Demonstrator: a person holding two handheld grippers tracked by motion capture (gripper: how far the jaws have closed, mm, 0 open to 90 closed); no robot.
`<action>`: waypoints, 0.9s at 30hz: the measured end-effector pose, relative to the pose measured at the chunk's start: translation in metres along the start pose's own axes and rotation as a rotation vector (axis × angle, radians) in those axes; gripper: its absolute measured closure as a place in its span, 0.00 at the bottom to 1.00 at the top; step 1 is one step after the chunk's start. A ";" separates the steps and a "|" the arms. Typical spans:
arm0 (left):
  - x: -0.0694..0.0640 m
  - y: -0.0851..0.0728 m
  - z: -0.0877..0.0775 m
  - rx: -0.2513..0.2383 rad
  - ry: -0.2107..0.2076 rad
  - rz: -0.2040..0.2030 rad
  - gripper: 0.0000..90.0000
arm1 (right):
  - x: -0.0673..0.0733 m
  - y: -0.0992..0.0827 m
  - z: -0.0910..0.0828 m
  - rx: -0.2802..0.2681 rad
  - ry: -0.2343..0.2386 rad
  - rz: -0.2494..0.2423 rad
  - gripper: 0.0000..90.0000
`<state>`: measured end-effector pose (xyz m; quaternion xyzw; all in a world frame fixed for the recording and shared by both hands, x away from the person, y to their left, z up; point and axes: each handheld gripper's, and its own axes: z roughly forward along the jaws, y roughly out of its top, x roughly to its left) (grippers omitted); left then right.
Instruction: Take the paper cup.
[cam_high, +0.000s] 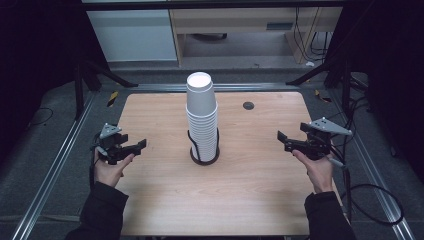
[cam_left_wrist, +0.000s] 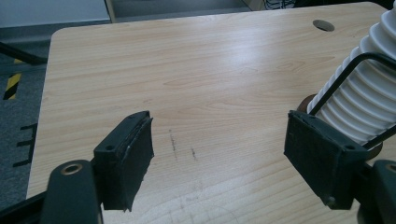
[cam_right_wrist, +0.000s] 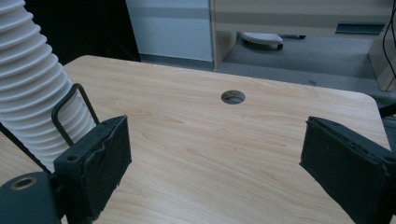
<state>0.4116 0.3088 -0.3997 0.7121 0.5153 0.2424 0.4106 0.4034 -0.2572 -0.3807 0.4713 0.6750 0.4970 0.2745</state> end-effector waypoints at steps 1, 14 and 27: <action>0.002 -0.001 -0.002 -0.001 0.004 -0.003 0.26 | 0.000 0.000 0.000 -0.003 0.004 0.003 0.10; 0.008 -0.016 -0.005 0.005 0.018 0.029 0.31 | 0.020 0.012 0.000 0.034 0.026 -0.076 0.10; 0.006 -0.015 -0.007 0.017 0.035 0.058 0.35 | 0.052 0.050 0.002 -0.030 0.123 -0.113 0.11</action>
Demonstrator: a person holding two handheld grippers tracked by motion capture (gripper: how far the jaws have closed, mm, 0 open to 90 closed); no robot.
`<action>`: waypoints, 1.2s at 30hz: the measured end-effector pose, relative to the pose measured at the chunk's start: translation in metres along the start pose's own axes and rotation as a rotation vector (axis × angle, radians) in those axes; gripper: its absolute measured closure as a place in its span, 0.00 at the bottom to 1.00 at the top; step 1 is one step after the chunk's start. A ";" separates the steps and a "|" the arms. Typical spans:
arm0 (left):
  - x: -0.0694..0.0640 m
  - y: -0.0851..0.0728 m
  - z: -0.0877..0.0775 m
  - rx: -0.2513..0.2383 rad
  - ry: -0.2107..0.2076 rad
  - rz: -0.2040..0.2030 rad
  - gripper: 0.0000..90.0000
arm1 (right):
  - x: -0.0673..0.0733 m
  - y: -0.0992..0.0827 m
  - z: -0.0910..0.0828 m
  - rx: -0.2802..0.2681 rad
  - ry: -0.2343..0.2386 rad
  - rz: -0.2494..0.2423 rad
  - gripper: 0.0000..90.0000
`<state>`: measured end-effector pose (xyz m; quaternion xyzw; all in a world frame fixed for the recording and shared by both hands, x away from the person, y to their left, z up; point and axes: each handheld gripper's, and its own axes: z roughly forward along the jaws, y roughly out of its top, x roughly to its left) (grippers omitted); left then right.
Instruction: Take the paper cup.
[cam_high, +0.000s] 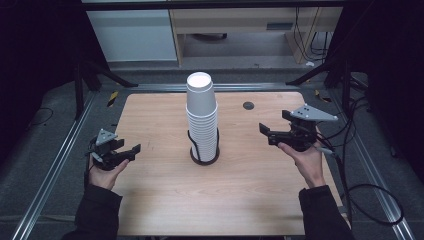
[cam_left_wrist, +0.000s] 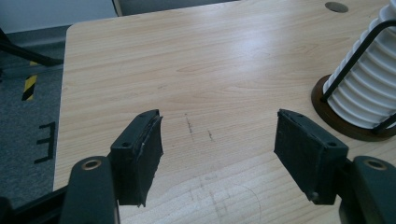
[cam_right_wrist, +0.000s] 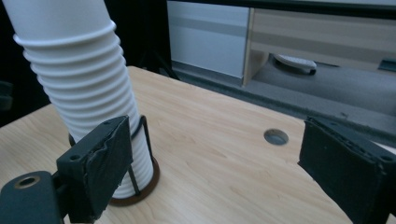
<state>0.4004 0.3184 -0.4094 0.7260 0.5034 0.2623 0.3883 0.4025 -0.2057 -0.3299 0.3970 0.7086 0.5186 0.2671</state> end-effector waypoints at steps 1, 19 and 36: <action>0.000 0.000 0.000 0.000 0.000 0.000 0.36 | 0.000 0.000 0.000 0.000 0.000 0.000 0.11; -0.003 0.001 0.000 0.002 0.022 -0.003 0.38 | 0.042 0.056 0.023 -0.089 0.105 -0.053 0.11; -0.004 -0.002 0.006 0.041 0.018 0.004 0.35 | 0.077 0.080 0.057 -0.102 0.176 -0.070 0.09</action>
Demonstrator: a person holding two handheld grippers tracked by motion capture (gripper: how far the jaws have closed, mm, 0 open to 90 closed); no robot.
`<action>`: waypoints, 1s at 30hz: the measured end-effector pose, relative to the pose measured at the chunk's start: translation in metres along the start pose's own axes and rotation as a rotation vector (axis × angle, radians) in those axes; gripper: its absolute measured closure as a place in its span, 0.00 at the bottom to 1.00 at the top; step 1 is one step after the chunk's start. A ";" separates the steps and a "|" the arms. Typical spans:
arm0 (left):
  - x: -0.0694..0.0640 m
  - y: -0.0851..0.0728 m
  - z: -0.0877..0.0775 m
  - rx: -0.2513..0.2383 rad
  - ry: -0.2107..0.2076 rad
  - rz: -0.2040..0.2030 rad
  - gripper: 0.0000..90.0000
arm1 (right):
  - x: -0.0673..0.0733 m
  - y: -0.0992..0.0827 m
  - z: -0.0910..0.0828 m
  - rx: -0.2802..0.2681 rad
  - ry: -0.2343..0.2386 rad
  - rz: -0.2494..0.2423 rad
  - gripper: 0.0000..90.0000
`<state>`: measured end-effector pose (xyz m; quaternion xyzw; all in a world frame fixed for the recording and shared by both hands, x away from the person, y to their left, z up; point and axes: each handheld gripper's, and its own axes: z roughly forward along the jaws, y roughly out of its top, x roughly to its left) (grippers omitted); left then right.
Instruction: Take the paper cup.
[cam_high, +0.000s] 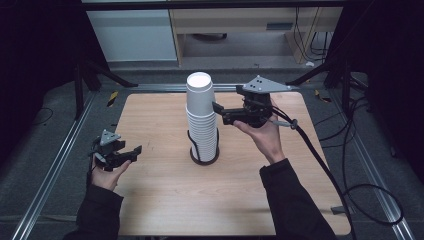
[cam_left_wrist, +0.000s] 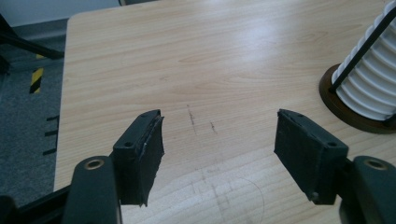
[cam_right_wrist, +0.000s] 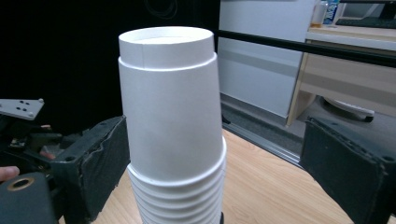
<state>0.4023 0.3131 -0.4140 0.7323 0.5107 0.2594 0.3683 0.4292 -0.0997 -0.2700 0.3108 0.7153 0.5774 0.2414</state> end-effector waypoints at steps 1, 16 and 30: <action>0.000 0.000 0.001 0.003 0.002 0.001 0.34 | 0.001 0.001 0.002 0.001 0.004 -0.002 0.09; -0.003 0.000 0.001 0.000 -0.010 0.020 0.34 | 0.018 0.008 0.027 0.023 0.049 -0.023 0.08; -0.004 -0.001 0.003 -0.009 -0.022 0.017 0.33 | 0.019 0.000 0.052 0.034 0.062 0.002 0.08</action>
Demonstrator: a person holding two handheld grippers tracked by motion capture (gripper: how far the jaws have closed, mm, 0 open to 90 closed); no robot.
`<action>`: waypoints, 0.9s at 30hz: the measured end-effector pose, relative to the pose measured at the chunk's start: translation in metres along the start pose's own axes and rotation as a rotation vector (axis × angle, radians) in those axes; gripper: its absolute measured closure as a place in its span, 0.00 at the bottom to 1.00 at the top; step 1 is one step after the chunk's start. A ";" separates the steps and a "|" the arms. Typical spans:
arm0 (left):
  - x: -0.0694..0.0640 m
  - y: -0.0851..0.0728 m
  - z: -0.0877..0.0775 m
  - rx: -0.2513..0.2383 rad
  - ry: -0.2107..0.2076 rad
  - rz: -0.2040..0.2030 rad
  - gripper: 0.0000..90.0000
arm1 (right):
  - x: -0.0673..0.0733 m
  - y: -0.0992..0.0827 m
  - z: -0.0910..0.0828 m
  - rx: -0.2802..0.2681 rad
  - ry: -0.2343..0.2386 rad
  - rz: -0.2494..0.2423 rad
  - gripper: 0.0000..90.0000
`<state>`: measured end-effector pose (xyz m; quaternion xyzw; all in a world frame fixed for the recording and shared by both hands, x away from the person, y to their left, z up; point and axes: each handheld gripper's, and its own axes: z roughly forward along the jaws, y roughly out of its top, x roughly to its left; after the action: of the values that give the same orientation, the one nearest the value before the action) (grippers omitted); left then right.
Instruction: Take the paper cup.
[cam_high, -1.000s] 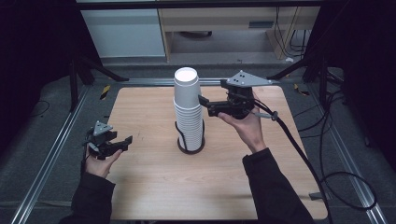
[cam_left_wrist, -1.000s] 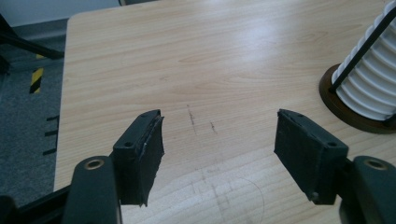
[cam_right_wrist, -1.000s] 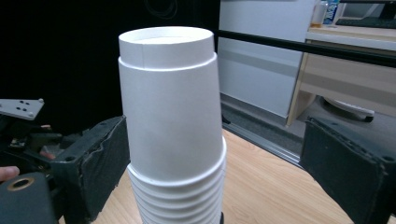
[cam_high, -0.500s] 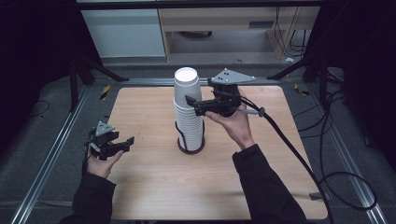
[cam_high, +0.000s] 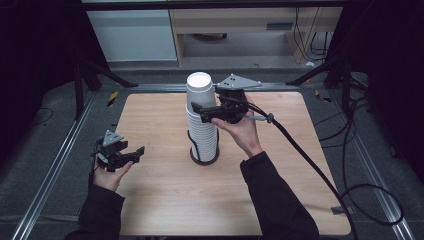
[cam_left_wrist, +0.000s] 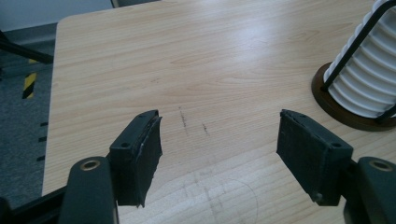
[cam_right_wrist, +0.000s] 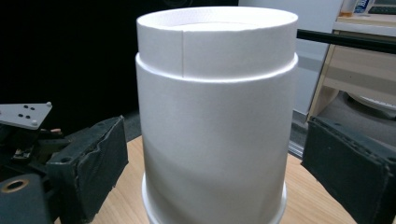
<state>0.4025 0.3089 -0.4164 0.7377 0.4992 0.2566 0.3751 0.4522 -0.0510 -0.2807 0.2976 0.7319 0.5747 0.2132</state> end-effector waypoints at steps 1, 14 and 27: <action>0.000 0.000 0.000 0.002 -0.001 0.000 0.33 | 0.000 -0.001 0.002 -0.003 -0.002 -0.001 0.08; -0.001 0.000 0.001 0.005 -0.010 0.001 0.33 | -0.001 -0.008 0.020 0.004 0.000 0.018 0.08; -0.001 -0.001 0.002 0.005 -0.015 0.003 0.33 | -0.001 -0.015 0.033 0.028 -0.005 0.019 0.10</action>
<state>0.4032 0.3074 -0.4179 0.7412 0.4960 0.2503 0.3767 0.4714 -0.0303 -0.3038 0.3090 0.7364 0.5658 0.2053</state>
